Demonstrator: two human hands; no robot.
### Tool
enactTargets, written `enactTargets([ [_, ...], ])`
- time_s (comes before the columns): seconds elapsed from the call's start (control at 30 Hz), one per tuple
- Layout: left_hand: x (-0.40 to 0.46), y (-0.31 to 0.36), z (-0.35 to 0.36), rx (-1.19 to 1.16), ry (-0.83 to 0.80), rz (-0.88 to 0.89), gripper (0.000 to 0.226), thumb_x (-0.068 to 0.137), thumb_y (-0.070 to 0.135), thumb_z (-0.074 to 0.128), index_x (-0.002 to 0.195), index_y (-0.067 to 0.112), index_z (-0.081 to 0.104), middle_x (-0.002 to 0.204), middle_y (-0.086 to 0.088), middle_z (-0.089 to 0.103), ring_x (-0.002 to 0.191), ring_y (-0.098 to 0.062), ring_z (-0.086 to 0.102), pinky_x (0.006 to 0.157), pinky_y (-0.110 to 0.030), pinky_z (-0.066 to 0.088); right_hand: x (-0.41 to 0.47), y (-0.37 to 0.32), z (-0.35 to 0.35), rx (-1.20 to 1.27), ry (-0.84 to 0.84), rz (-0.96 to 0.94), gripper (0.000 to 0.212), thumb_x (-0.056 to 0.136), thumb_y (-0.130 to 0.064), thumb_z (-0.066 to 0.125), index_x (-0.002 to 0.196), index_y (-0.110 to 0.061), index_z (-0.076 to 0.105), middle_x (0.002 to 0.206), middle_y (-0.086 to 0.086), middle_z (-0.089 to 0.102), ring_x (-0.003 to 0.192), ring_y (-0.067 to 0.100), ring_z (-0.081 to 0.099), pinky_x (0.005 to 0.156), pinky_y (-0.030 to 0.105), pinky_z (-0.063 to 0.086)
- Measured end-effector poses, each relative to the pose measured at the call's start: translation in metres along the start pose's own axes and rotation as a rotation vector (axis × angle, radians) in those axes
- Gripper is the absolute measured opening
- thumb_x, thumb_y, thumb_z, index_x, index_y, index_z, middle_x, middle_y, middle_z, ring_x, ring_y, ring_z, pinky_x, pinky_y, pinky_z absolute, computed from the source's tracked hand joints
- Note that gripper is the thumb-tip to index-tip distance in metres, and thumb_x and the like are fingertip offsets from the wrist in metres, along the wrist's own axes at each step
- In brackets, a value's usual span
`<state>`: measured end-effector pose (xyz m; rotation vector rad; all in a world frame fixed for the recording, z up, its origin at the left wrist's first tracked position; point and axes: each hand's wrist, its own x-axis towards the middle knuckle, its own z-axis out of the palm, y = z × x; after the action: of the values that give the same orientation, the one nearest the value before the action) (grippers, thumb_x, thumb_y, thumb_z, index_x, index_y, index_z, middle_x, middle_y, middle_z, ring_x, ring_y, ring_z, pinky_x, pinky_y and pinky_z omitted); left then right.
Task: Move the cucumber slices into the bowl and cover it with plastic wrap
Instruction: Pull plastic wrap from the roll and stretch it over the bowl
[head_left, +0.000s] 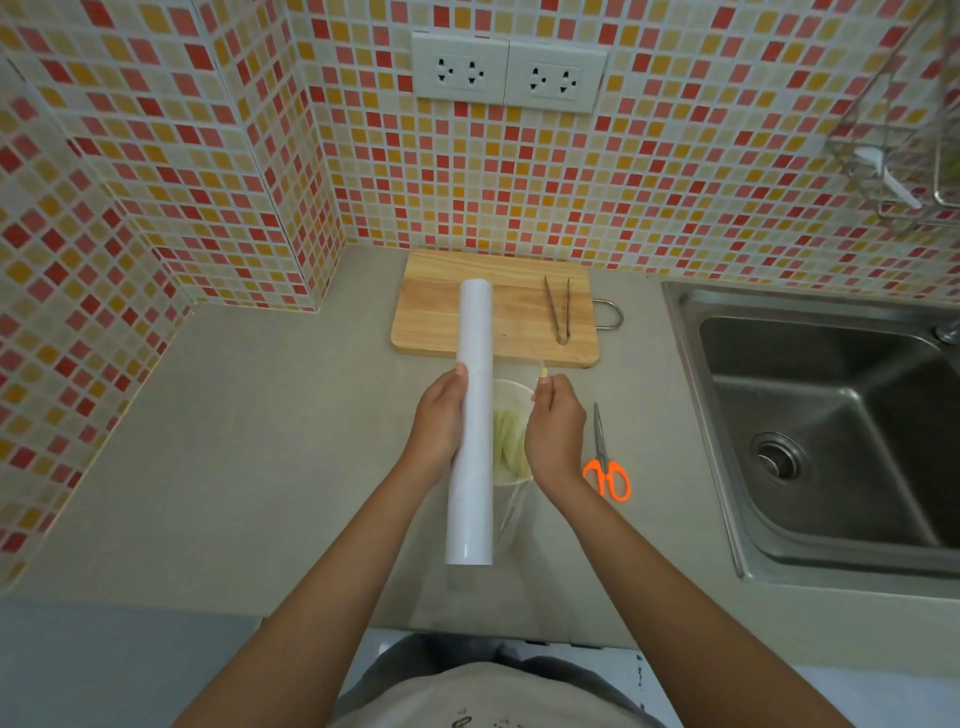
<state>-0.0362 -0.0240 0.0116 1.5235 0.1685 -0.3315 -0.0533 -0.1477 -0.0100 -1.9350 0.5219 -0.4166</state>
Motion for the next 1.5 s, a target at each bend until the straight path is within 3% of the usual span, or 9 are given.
enactTargets([
  [0.17,0.002,-0.004,-0.004,0.102,-0.018,0.005,0.045,0.075,0.041,0.078,0.110,0.017,0.062,0.098,0.000,0.070,0.082,-0.013,0.069,0.064,-0.025,0.055,0.001,0.000,-0.002,-0.035,-0.042,-0.018,0.032,0.102,-0.020,0.032,0.076,-0.008,0.046,0.057,-0.004,0.041,0.049,0.010,0.036,0.046,0.021,0.029],
  [0.53,0.008,-0.001,-0.008,0.090,-0.114,-0.042,0.029,0.100,0.034,0.043,0.126,0.024,0.050,0.113,-0.003,0.062,0.093,-0.020,0.061,0.079,-0.033,0.049,0.006,0.010,-0.004,-0.092,-0.016,0.017,0.031,0.102,-0.020,0.033,0.076,-0.008,0.045,0.056,-0.005,0.041,0.050,0.009,0.035,0.048,0.027,0.027],
  [0.73,0.010,-0.006,-0.007,0.178,0.012,-0.012,0.053,0.075,0.038,0.079,0.116,0.016,0.055,0.104,0.000,0.066,0.088,-0.017,0.067,0.069,-0.030,0.054,0.009,0.010,-0.009,-0.121,-0.025,0.018,0.032,0.102,-0.020,0.032,0.074,-0.011,0.042,0.056,-0.003,0.040,0.050,0.010,0.033,0.045,0.020,0.027],
  [0.87,0.013,-0.007,-0.014,0.143,-0.012,0.004,0.034,0.084,0.032,0.070,0.113,0.015,0.063,0.100,-0.009,0.069,0.082,-0.024,0.070,0.071,-0.036,0.058,0.011,0.013,-0.016,-0.159,-0.008,0.025,0.032,0.102,-0.019,0.033,0.073,-0.010,0.041,0.057,0.000,0.042,0.050,0.013,0.034,0.045,0.016,0.028],
  [0.93,0.014,-0.005,-0.019,0.089,-0.051,-0.035,0.034,0.091,0.029,0.062,0.122,0.016,0.060,0.104,-0.014,0.070,0.084,-0.028,0.071,0.073,-0.039,0.059,0.012,0.016,-0.019,-0.150,-0.017,0.047,0.031,0.102,-0.020,0.033,0.077,-0.006,0.045,0.064,0.009,0.049,0.056,0.019,0.041,0.053,0.030,0.033],
  [1.1,0.015,-0.002,-0.018,0.069,-0.053,-0.055,0.032,0.095,0.037,0.052,0.117,0.015,0.059,0.093,-0.005,0.070,0.067,-0.017,0.067,0.057,-0.027,0.053,0.012,0.021,-0.024,-0.181,-0.017,0.041,0.033,0.102,-0.019,0.033,0.085,0.002,0.053,0.071,0.015,0.054,0.061,0.021,0.045,0.055,0.032,0.032],
  [1.23,0.015,-0.007,-0.019,0.168,-0.015,-0.015,0.041,0.081,0.043,0.073,0.108,0.014,0.061,0.095,-0.005,0.069,0.078,-0.021,0.069,0.067,-0.036,0.058,0.013,0.023,-0.023,-0.181,-0.031,0.051,0.032,0.102,-0.018,0.033,0.085,0.002,0.052,0.073,0.017,0.056,0.063,0.022,0.046,0.055,0.031,0.032],
  [1.37,0.014,-0.010,-0.026,0.222,-0.006,0.043,0.030,0.088,0.039,0.066,0.109,0.017,0.064,0.096,-0.003,0.069,0.082,-0.017,0.068,0.069,-0.029,0.056,0.013,0.026,-0.023,-0.195,-0.033,0.052,0.029,0.102,-0.018,0.033,0.083,-0.003,0.050,0.073,0.016,0.056,0.062,0.022,0.047,0.056,0.031,0.033],
  [1.5,0.015,-0.012,-0.030,0.217,0.015,0.020,0.030,0.097,0.031,0.052,0.111,0.007,0.060,0.103,-0.013,0.066,0.090,-0.027,0.062,0.083,-0.041,0.050,0.014,0.029,-0.022,-0.209,-0.032,0.042,0.029,0.102,-0.018,0.033,0.081,-0.005,0.048,0.067,0.012,0.053,0.058,0.020,0.044,0.052,0.032,0.033],
])
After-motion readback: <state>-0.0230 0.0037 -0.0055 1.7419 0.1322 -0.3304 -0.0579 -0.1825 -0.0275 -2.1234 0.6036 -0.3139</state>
